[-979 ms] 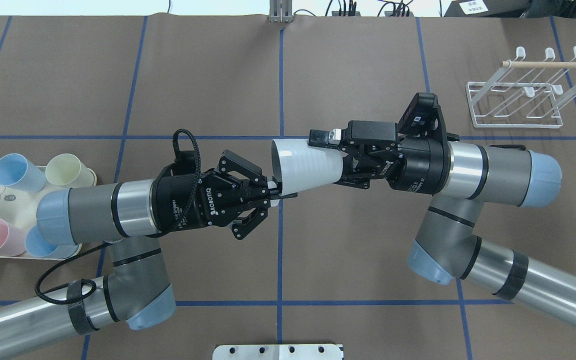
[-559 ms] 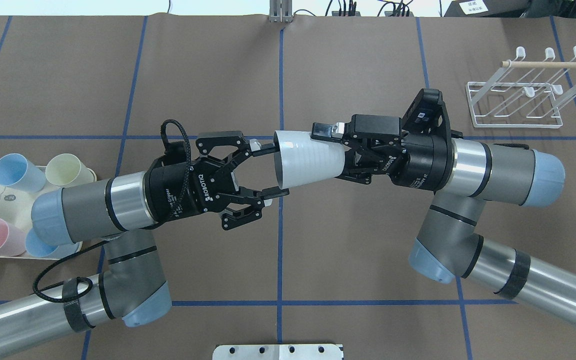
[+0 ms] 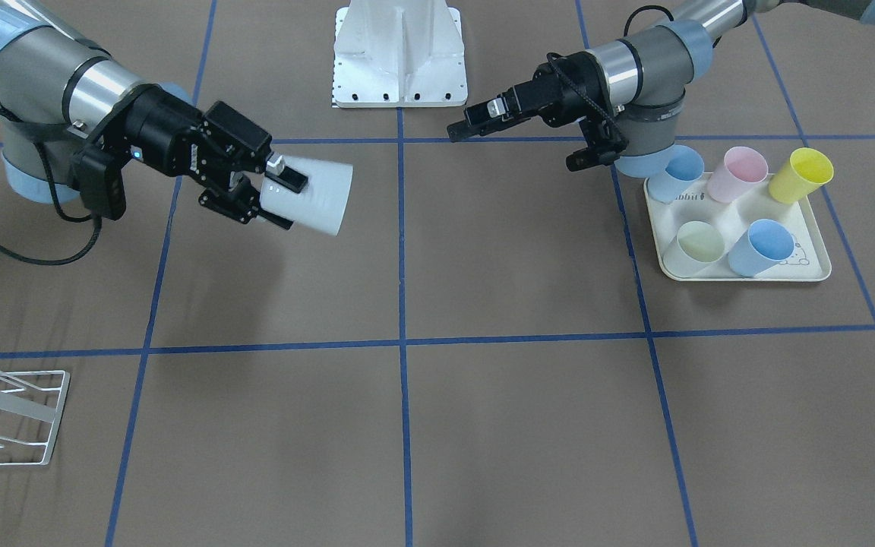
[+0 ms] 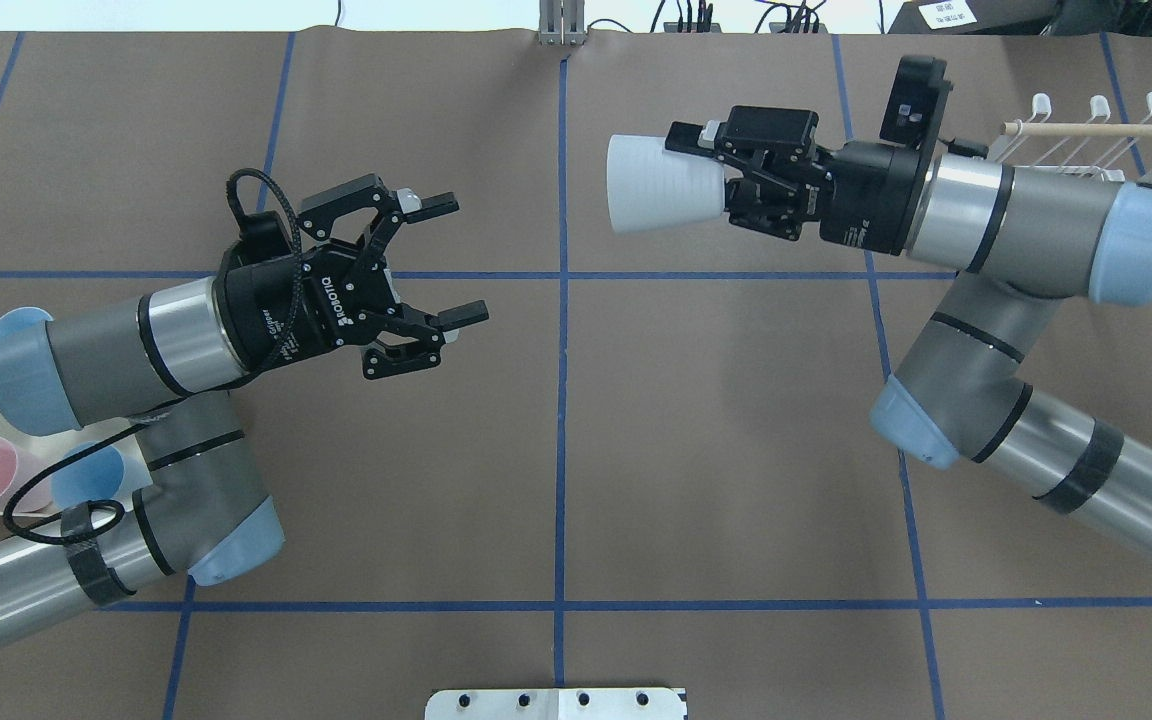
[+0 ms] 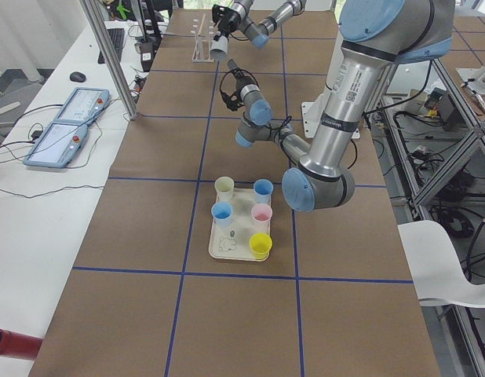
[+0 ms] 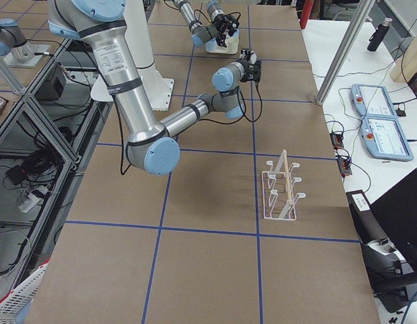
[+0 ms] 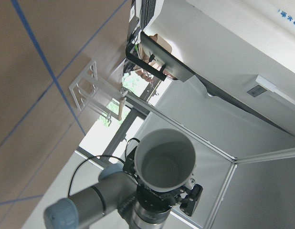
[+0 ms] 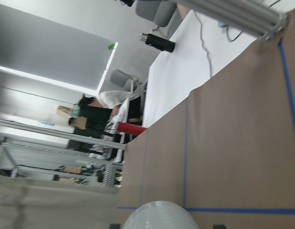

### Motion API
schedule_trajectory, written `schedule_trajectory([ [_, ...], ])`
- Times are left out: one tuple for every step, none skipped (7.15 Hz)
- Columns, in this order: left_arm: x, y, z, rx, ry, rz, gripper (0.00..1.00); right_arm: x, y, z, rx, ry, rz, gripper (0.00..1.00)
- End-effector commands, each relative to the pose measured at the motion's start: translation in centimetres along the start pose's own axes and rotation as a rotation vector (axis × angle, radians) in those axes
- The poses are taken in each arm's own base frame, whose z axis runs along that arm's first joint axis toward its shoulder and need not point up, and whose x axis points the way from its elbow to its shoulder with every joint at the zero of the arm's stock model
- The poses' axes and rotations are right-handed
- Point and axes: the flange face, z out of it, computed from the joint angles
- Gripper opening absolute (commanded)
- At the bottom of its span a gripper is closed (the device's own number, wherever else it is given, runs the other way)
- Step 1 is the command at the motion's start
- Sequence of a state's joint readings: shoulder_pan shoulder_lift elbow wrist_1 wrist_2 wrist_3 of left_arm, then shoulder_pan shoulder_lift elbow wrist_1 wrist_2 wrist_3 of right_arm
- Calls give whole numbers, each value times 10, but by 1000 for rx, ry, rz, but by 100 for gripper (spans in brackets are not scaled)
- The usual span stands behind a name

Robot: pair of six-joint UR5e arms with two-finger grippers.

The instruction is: Transfer IKEA cup to right arm and place on rack

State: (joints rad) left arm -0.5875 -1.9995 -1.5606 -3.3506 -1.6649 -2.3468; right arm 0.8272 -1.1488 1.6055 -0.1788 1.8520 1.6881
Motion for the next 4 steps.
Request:
schedule_trajectory([
  [25,-53,-3,112,-266,234,100,13,-87,-24,28,338,-227,3],
  [48,-79,-12,158,-356,298,100,13,-128,-59,-21,477,-310,6],
  [57,-111,-26,213,-464,401,100,20,-148,-93,-59,605,-385,6],
  [75,-140,-41,252,-608,541,100,32,-154,-115,-130,730,-442,6],
])
